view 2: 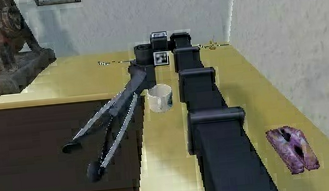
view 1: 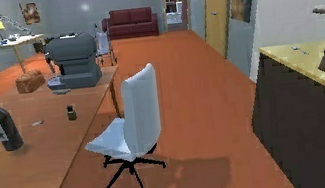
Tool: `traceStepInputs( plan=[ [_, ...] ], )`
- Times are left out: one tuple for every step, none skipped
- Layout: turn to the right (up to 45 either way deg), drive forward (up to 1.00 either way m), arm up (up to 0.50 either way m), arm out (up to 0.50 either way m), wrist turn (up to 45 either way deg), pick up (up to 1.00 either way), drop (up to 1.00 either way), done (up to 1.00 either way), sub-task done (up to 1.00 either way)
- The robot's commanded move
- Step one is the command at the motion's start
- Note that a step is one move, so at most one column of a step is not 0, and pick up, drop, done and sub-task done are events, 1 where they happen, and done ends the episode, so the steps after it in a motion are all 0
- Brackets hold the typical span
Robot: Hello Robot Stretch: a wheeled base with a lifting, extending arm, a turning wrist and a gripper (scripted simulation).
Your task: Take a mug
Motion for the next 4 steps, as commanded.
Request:
traceStepInputs(
  plan=[
    [0.0, 0.00, 0.00, 0.00, 45.0, 0.00, 0.00, 0.00, 0.00],
    [0.0, 0.00, 0.00, 0.00, 45.0, 0.00, 0.00, 0.00, 0.00],
    [0.0, 0.00, 0.00, 0.00, 45.0, 0.00, 0.00, 0.00, 0.00],
    [0.0, 0.00, -0.10, 0.00, 0.0, 0.00, 0.00, 0.00, 0.00]
  ],
)
